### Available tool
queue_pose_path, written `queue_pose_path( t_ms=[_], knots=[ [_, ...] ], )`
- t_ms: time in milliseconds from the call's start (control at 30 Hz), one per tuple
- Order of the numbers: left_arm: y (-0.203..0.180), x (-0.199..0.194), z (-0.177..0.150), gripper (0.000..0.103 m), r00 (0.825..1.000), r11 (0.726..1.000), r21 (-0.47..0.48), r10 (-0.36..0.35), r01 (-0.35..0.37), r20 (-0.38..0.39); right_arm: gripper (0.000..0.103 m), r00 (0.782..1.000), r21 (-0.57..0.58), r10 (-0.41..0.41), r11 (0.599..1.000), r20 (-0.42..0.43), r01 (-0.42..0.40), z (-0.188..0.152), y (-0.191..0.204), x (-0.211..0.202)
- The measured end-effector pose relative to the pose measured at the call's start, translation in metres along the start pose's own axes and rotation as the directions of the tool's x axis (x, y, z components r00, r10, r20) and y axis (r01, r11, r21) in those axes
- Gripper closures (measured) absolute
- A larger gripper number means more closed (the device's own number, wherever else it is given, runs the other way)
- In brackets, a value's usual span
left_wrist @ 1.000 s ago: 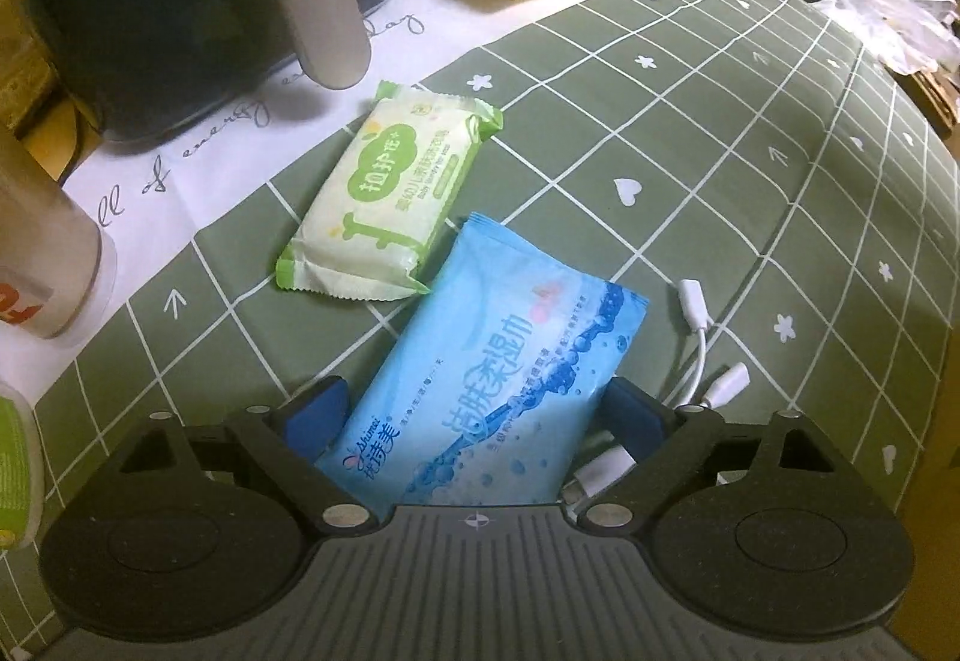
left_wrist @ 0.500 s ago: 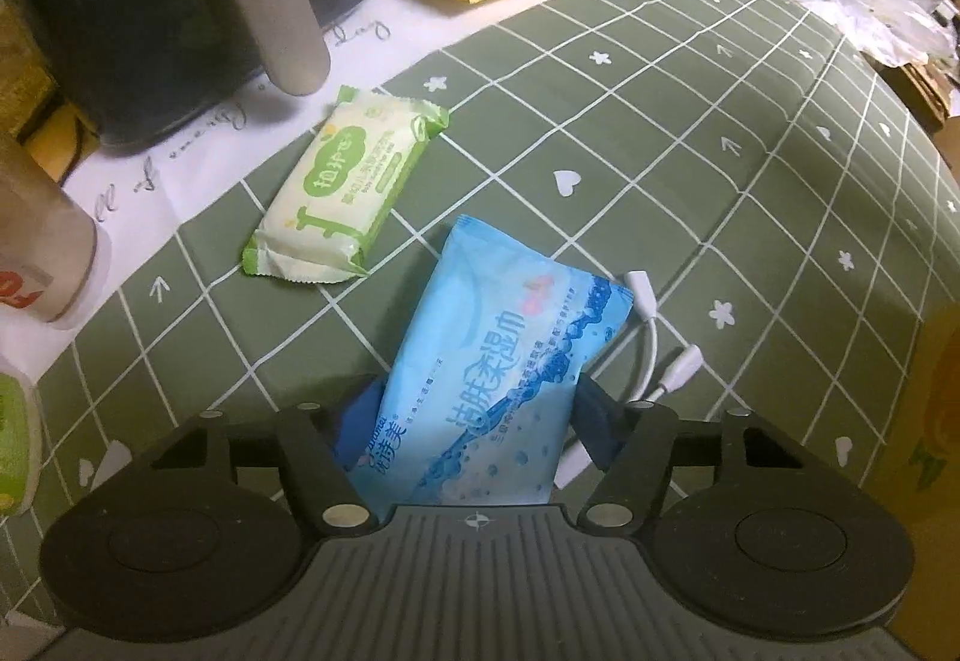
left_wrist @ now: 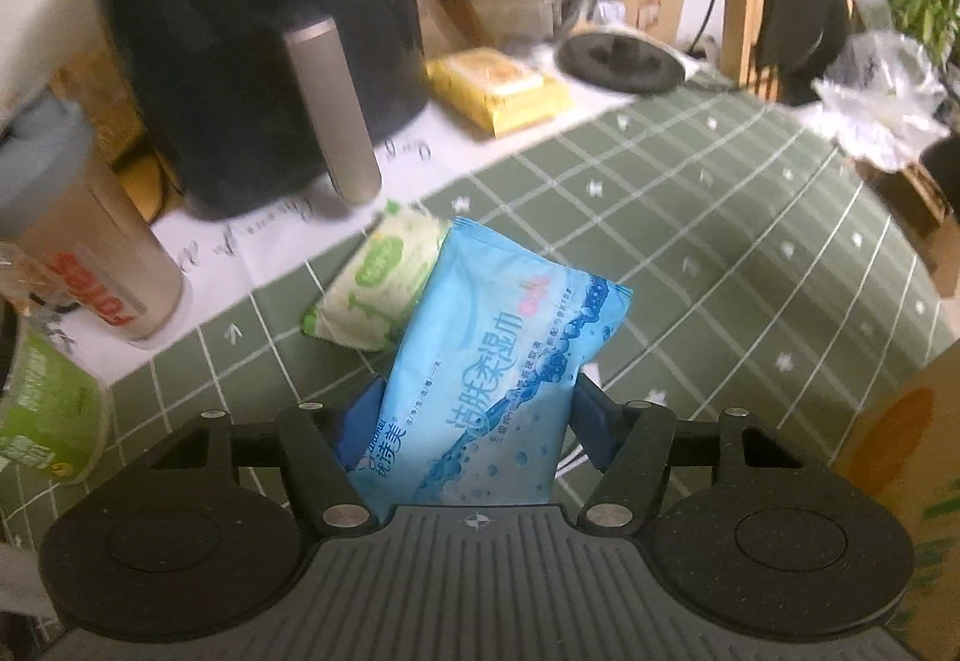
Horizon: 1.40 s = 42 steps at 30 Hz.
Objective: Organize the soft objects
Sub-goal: 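Carry the blue packet with the left and the case with the right toward the box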
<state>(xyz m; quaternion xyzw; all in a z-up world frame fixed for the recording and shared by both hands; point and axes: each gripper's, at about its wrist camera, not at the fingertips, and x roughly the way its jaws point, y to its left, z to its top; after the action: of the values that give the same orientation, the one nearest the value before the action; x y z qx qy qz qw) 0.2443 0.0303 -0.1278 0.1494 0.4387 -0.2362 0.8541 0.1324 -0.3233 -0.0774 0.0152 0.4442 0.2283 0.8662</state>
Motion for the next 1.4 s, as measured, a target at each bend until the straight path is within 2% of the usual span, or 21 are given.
queue_pose_path(
  t_ms=[200, 400, 567, 1067, 1200, 1400],
  knots=[
    [-0.011, -0.035, 0.001, 0.038, 0.998, 0.999, -0.024, 0.025, -0.024, 0.057, 0.056, 0.999, -0.02, 0.034, 0.999, 0.026, -0.033, 0.001, 0.009, -0.008],
    [-0.019, -0.073, 0.006, 0.039, 0.995, 0.994, -0.093, 0.067, -0.06, 0.071, 0.056, 0.997, -0.034, 0.066, 0.997, 0.048, -0.065, 0.002, 0.015, -0.017],
    [-0.035, -0.106, 0.007, 0.039, 0.991, 0.992, -0.102, 0.091, -0.08, 0.102, 0.056, 0.993, -0.039, 0.099, 0.995, 0.071, -0.096, 0.002, 0.02, -0.025],
    [-0.08, -0.171, -0.015, 0.039, 0.987, 0.982, -0.181, 0.076, -0.049, 0.144, 0.056, 0.981, -0.079, 0.169, 0.984, 0.097, -0.162, -0.006, 0.045, -0.044],
    [-0.091, -0.18, -0.024, 0.038, 0.987, 0.977, -0.208, 0.073, -0.041, 0.146, 0.056, 0.972, -0.064, 0.208, 0.977, 0.11, -0.202, -0.009, 0.049, -0.054],
    [-0.109, -0.183, -0.036, 0.038, 0.992, 0.971, -0.238, 0.036, -0.006, 0.122, 0.056, 0.969, -0.068, 0.224, 0.974, 0.107, -0.218, -0.017, 0.056, -0.058]
  ],
)
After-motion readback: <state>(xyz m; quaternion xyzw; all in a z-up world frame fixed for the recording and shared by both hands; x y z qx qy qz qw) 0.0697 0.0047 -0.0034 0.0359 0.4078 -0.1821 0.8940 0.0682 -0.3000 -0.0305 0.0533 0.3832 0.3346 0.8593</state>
